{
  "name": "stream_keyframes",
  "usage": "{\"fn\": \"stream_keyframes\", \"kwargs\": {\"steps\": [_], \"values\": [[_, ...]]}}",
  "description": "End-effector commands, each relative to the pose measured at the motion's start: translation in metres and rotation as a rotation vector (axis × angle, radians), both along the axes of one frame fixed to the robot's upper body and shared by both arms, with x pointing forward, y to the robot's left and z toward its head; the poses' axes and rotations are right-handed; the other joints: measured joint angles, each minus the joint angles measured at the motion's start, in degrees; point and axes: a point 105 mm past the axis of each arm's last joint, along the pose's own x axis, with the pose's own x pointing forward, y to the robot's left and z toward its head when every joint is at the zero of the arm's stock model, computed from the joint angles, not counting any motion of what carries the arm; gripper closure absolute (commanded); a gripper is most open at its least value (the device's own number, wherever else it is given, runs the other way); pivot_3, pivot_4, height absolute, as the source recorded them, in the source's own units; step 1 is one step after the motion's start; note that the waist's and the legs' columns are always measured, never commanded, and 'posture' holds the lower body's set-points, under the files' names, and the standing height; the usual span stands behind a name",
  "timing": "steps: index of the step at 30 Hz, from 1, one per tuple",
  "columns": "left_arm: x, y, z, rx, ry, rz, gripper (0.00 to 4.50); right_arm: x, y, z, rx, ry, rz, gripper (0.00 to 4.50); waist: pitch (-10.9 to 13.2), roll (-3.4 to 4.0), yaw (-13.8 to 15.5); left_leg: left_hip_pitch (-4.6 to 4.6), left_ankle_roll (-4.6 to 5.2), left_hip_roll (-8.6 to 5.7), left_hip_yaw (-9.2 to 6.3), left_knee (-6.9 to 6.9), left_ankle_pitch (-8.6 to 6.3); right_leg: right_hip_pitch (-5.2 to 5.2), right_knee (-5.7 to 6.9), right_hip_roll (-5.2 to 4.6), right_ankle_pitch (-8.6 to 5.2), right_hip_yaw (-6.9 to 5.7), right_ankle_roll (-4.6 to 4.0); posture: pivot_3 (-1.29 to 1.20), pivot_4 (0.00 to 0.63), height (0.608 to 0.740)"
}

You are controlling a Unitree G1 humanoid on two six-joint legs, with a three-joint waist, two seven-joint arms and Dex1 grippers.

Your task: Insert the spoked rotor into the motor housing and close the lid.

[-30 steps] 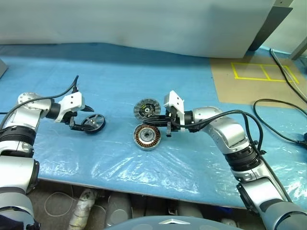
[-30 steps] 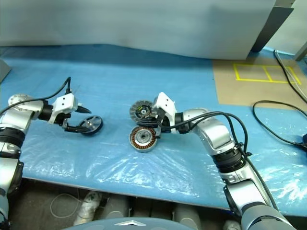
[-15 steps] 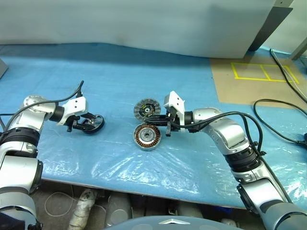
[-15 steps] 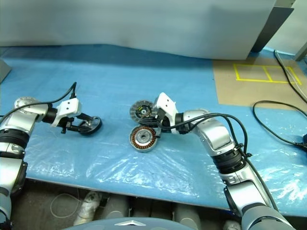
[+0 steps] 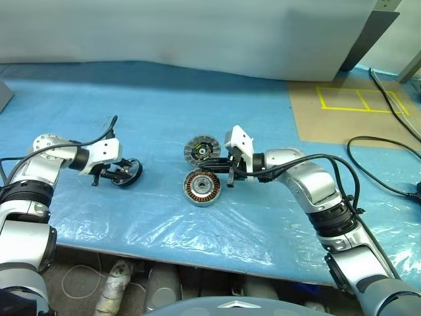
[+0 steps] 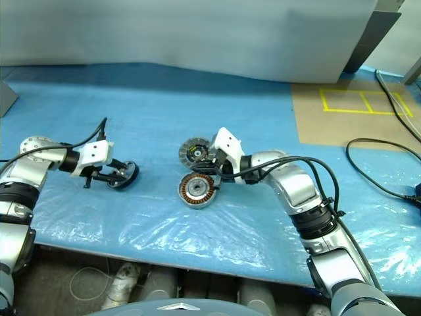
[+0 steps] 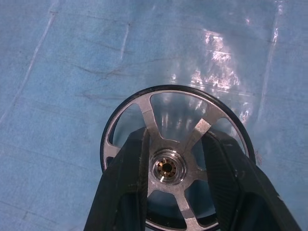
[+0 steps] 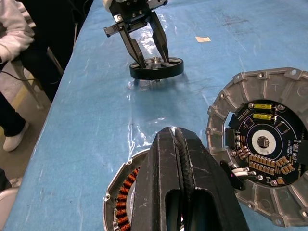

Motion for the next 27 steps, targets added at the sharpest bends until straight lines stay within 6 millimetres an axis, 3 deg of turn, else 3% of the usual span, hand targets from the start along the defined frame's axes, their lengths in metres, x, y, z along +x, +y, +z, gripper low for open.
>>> {"fn": "stream_keyframes", "kwargs": {"steps": [1,7,14,17,20,23,27], "values": [[-0.006,-0.003,-0.001,-0.017,0.021,-0.023,3.12,-0.002,0.003,0.011,0.024,-0.046,0.014,4.5,0.0,0.0,0.03,0.0,0.0,0.0,0.0,0.0,0.0,0.0,0.0,0.0,0.0,0.0,0.0,0.0,0.15,0.74],[-0.001,-0.035,0.057,-0.242,-0.09,-0.093,3.12,-0.006,-0.005,0.029,0.097,-0.02,0.018,4.5,0.06,-0.09,0.65,-0.14,0.0,0.02,0.0,-0.01,0.0,-0.11,-0.01,0.01,0.01,-0.04,0.0,0.0,0.15,0.74],[-0.034,-0.083,0.08,-0.403,-0.093,-0.236,3.12,-0.018,-0.03,0.037,0.118,0.003,0.001,4.5,0.06,-0.1,0.97,-0.36,0.0,0.06,0.0,-0.06,0.0,-0.28,-0.08,0.07,0.13,-0.1,0.21,0.0,0.15,0.74],[-0.05,-0.119,0.082,-0.488,-0.076,-0.318,3.12,-0.014,-0.043,0.04,0.125,-0.005,-0.073,4.5,0.06,-0.1,0.96,-0.4,0.0,0.05,0.0,-0.04,0.0,-0.32,-0.05,0.07,0.11,-0.09,0.18,0.0,0.15,0.74],[-0.049,-0.137,0.079,-0.536,-0.071,-0.314,3.12,-0.01,-0.047,0.04,0.129,-0.008,-0.124,4.5,0.06,-0.09,0.93,-0.42,0.01,0.05,0.0,0.06,0.01,-0.32,-0.05,0.06,0.01,-0.07,0.02,0.0,0.15,0.74],[-0.05,-0.148,0.07,-0.55,-0.046,-0.318,3.12,-0.009,-0.048,0.037,0.125,-0.008,-0.159,4.5,0.06,-0.09,0.73,-0.34,0.02,0.05,0.0,0.1,0.01,-0.29,-0.03,0.08,0.0,-0.02,-0.01,0.0,0.15,0.74],[-0.045,-0.148,0.055,-0.499,-0.033,-0.301,3.12,-0.009,-0.05,0.036,0.125,-0.01,-0.187,4.5,0.06,-0.09,0.73,-0.33,0.02,0.04,0.01,0.11,0.01,-0.29,-0.05,0.08,0.02,0.03,0.03,0.0,0.15,0.74]]}}
